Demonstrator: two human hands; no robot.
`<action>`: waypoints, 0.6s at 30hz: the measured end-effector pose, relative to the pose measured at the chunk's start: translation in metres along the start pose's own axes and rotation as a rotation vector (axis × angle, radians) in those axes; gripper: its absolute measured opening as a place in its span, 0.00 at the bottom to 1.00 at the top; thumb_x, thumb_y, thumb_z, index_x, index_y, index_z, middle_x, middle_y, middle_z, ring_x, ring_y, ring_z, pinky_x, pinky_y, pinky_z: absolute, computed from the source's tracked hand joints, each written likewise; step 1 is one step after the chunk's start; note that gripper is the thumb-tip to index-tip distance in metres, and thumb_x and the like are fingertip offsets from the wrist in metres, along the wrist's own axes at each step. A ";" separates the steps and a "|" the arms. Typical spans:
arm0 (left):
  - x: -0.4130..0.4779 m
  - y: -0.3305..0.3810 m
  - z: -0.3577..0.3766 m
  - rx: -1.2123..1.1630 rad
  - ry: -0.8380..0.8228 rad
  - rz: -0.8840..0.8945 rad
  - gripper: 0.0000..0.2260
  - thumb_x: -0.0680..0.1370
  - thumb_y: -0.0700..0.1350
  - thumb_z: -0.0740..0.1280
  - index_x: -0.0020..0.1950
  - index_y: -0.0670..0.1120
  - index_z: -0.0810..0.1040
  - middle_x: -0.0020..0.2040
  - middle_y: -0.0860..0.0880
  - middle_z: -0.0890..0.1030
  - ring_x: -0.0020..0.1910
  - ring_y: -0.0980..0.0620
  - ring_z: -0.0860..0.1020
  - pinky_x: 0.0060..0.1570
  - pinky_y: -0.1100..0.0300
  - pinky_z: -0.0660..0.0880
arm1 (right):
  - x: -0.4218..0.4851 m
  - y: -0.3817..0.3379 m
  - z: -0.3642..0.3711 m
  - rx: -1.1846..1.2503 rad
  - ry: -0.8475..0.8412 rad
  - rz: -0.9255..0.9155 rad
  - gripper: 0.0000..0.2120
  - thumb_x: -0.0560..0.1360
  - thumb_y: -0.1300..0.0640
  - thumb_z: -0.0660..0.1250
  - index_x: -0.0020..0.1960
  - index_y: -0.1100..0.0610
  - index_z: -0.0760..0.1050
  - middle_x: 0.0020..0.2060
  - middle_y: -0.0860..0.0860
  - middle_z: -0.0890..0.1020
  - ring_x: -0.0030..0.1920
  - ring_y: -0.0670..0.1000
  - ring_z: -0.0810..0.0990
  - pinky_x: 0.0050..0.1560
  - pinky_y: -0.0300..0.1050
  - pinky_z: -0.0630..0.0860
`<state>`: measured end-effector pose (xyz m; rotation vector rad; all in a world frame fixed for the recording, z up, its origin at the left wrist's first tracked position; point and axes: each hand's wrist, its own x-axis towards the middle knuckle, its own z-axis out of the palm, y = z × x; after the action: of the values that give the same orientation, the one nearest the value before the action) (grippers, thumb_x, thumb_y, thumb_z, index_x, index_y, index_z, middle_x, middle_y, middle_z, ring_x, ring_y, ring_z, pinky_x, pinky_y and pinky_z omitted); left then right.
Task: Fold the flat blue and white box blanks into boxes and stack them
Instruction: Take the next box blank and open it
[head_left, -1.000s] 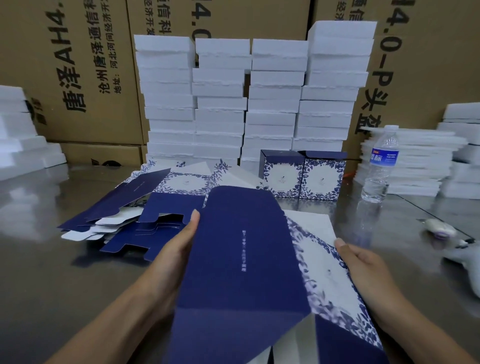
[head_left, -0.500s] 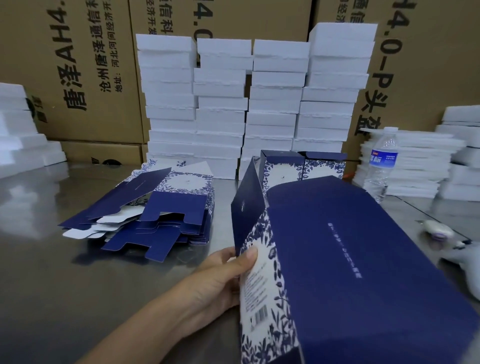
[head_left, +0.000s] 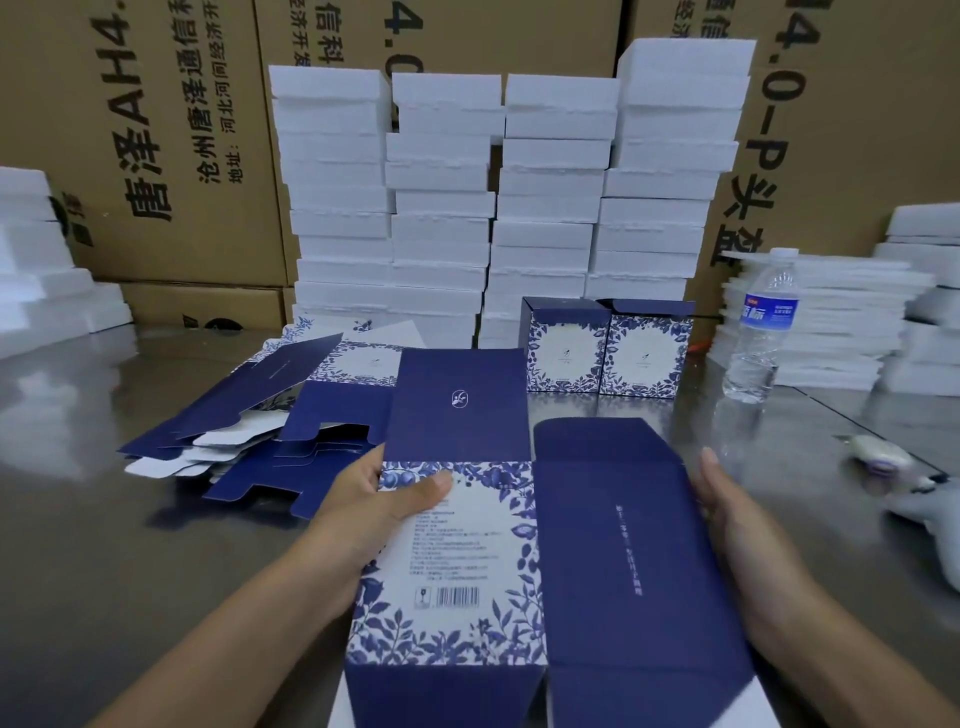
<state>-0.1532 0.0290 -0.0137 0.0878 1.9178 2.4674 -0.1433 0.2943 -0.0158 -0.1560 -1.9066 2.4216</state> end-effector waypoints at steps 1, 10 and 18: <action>0.001 0.000 -0.001 0.018 -0.005 0.009 0.21 0.62 0.43 0.75 0.54 0.49 0.79 0.48 0.45 0.85 0.44 0.43 0.84 0.41 0.52 0.80 | -0.002 -0.001 0.002 -0.008 -0.012 -0.027 0.21 0.76 0.42 0.60 0.46 0.58 0.83 0.40 0.57 0.85 0.36 0.53 0.84 0.38 0.45 0.79; 0.004 -0.006 0.001 0.210 0.035 -0.047 0.17 0.76 0.55 0.65 0.51 0.43 0.81 0.44 0.42 0.85 0.43 0.47 0.84 0.41 0.58 0.76 | -0.001 0.002 -0.006 -0.086 0.060 -0.113 0.12 0.77 0.50 0.63 0.41 0.51 0.84 0.40 0.54 0.86 0.35 0.52 0.84 0.31 0.42 0.79; 0.009 -0.008 -0.001 0.315 0.289 0.057 0.16 0.81 0.52 0.59 0.39 0.45 0.77 0.38 0.46 0.73 0.37 0.48 0.69 0.35 0.57 0.65 | -0.003 0.001 0.003 -0.157 0.090 -0.124 0.15 0.77 0.49 0.63 0.37 0.49 0.84 0.36 0.53 0.85 0.33 0.50 0.84 0.30 0.39 0.78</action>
<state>-0.1627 0.0305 -0.0209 -0.2259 2.4406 2.2932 -0.1402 0.2907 -0.0164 -0.1464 -2.0018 2.1502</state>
